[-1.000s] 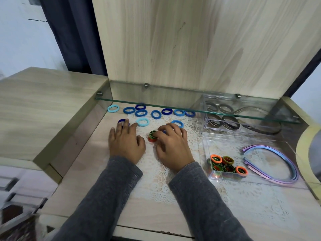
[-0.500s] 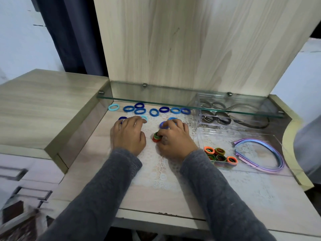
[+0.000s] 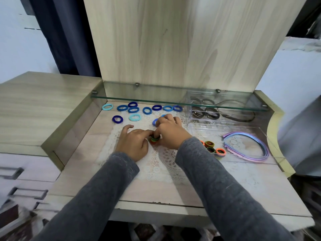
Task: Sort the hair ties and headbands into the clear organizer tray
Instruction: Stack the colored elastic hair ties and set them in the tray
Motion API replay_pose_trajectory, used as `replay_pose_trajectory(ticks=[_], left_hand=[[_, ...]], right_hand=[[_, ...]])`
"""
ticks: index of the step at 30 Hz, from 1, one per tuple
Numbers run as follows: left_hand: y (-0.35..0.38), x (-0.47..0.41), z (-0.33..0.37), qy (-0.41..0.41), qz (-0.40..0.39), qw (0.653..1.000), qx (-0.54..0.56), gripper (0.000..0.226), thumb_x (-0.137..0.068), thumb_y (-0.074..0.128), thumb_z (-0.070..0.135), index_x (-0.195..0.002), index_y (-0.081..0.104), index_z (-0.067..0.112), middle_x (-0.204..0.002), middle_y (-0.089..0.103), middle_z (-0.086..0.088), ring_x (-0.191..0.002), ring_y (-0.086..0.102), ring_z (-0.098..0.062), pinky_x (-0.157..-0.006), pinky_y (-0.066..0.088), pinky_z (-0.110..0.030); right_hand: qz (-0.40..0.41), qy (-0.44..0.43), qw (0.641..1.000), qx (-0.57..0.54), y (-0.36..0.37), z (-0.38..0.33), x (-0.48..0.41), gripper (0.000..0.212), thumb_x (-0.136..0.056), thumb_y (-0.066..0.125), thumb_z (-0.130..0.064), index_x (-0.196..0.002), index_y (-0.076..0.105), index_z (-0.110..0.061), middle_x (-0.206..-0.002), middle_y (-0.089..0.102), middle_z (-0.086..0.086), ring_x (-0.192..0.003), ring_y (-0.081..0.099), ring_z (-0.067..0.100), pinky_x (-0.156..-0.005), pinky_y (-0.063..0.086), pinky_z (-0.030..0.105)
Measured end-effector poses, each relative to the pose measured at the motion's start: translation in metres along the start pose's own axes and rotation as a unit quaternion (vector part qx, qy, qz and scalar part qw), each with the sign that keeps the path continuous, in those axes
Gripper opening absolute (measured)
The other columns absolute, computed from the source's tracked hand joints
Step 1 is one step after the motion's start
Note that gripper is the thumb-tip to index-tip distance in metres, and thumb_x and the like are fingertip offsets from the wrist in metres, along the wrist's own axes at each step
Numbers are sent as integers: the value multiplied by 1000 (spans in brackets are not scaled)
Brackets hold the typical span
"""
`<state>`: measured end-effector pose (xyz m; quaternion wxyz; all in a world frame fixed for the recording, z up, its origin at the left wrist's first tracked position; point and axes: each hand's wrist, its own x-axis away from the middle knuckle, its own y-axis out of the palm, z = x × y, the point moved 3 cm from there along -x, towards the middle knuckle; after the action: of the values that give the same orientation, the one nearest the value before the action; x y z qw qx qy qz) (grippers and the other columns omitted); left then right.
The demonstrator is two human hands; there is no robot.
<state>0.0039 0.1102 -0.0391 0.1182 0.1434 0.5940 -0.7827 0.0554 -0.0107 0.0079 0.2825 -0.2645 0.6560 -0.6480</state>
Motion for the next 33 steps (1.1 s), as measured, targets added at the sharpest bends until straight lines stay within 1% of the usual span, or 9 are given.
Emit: replay_pose_trajectory(ticks=[4,11,15,17,19,21,24,29,33], left_hand=[[-3,5,3,-18,0,998,55,48,-78,37,15,-113,68,25,-106,73,7,-102,63,-11,-111,21,-36],[-17,4,19,-48,0,991,123,42,-89,46,3,-121,66,21,-115,70,5,-109,56,-11,-113,17,-30],[-27,-4,40,-34,7,986,166,45,-89,38,7,-123,65,19,-114,70,4,-93,42,-4,-108,17,-24],[-27,-11,47,-25,2,981,191,53,-83,32,14,-123,65,22,-113,71,5,-96,43,-5,-109,19,-26],[-25,-17,56,-23,-4,979,202,61,-77,27,20,-124,65,26,-111,71,6,-105,45,-18,-108,26,-32],[-21,-24,66,-29,-12,977,210,61,-76,27,22,-124,65,26,-110,71,4,-109,46,-28,-104,35,-40],[-12,-36,82,-8,-32,972,231,59,-76,29,23,-121,67,28,-108,72,5,-111,53,-30,-103,40,-47],[-1,-50,118,32,-51,963,263,57,-74,31,20,-115,69,32,-96,73,11,-79,55,-28,-87,47,-53],[6,-59,139,57,-65,952,295,56,-75,33,19,-116,70,27,-105,73,5,-81,59,-24,-91,47,-55]], right_hand=[[20,-24,999,32,-3,-2,1,25,-90,59,-38,-106,71,-22,-130,47,-1,-125,30,24,-106,19,43],[36,-44,998,41,-16,5,10,19,-86,64,-44,-97,73,-31,-129,46,-2,-127,28,25,-107,20,44],[44,-29,997,56,-33,19,19,22,-82,66,-48,-97,73,-33,-129,46,-3,-127,27,25,-107,21,45],[45,-17,997,59,-41,28,25,23,-80,69,-48,-98,73,-33,-129,46,-3,-127,27,26,-106,22,45],[45,-4,997,62,-48,38,31,26,-78,71,-48,-98,74,-33,-128,46,-3,-128,26,26,-107,21,45],[44,8,997,66,-55,49,39,27,-77,70,-49,-99,74,-33,-127,46,-2,-128,26,26,-107,20,45],[32,25,997,70,-61,66,53,26,-78,69,-51,-100,72,-36,-128,46,-2,-129,25,26,-107,20,46],[21,60,996,65,-66,96,77,25,-78,69,-50,-100,72,-38,-130,45,-2,-129,24,28,-108,19,46],[21,82,994,67,-66,116,94,23,-79,68,-50,-99,72,-38,-131,43,-3,-129,25,27,-107,19,45]])
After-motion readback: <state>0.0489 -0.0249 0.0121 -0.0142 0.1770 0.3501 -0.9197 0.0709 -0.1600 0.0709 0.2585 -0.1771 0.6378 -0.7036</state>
